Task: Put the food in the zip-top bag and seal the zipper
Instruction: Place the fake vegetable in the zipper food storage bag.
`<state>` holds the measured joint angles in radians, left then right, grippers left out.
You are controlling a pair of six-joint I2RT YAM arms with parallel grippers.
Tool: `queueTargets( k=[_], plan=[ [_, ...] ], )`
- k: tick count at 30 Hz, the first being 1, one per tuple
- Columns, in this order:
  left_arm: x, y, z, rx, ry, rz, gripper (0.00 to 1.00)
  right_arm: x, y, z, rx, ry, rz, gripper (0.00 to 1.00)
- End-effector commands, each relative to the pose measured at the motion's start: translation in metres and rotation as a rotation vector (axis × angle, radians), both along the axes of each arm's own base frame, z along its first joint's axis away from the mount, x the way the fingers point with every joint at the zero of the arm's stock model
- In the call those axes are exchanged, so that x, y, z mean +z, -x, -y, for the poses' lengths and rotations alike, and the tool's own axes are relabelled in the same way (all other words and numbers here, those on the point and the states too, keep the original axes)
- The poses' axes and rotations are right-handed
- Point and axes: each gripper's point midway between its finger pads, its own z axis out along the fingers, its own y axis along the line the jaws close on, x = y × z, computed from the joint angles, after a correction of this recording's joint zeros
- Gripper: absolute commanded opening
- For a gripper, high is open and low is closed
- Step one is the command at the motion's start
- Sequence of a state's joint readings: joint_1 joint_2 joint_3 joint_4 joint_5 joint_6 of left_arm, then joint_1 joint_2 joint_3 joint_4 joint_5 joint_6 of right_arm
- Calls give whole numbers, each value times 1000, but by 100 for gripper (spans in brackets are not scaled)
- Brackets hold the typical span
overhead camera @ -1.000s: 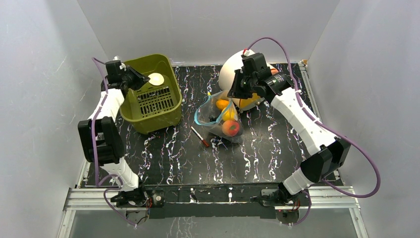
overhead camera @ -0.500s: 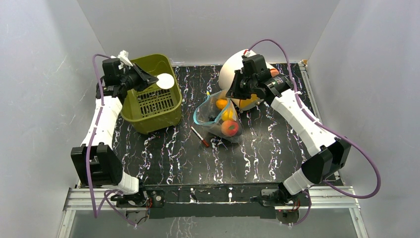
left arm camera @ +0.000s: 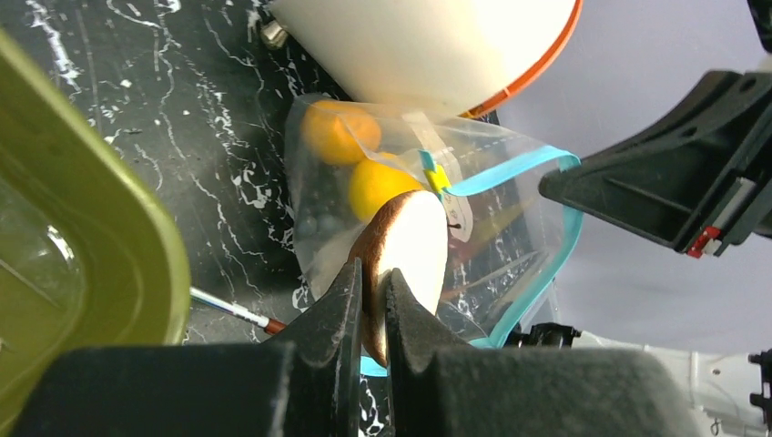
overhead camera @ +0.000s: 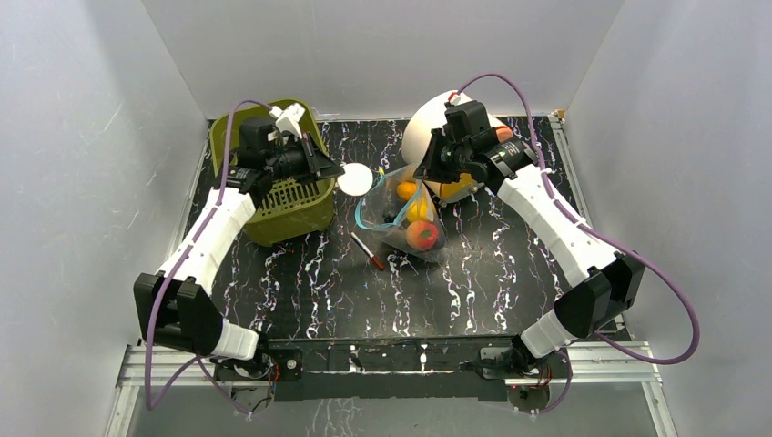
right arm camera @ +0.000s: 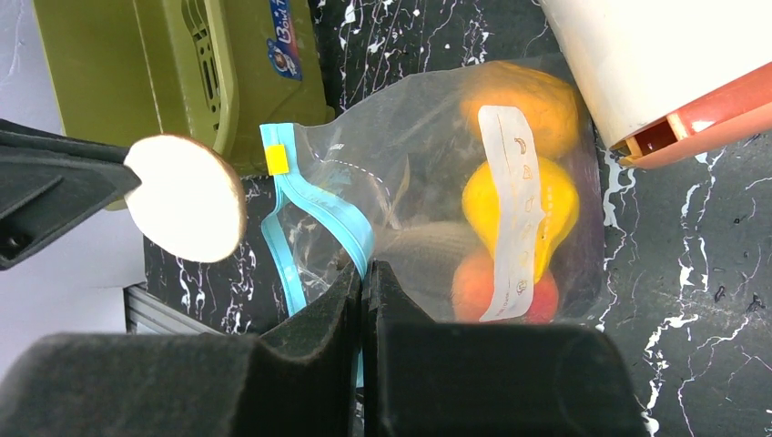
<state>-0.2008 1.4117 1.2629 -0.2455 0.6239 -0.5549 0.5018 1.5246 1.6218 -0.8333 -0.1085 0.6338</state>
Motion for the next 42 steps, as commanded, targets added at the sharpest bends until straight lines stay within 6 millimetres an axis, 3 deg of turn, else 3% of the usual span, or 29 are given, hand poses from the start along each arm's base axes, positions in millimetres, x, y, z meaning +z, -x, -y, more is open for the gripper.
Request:
queueTargets(
  k=[1, 9, 15, 26, 29, 34, 42],
  plan=[
    [21, 14, 23, -110, 4, 114, 0, 31, -6, -3, -5, -64, 96, 0],
    [8, 19, 48, -181, -44, 137, 0, 35, -5, -4, 4, -69, 109, 0],
    [-21, 33, 60, -233, -103, 118, 0, 35, -5, -4, 11, -65, 115, 0],
    [-29, 29, 96, -269, -78, 146, 0, 35, -1, -5, 20, -74, 109, 0],
    [-32, 30, 102, -279, -79, 147, 11, 36, -2, -5, 18, -77, 111, 0],
    [-32, 29, 96, -260, -133, 152, 43, 37, -1, -4, 18, -71, 115, 0],
    [-10, 13, 78, -148, -220, 185, 53, 34, -2, -4, 22, -65, 115, 0]
  ],
)
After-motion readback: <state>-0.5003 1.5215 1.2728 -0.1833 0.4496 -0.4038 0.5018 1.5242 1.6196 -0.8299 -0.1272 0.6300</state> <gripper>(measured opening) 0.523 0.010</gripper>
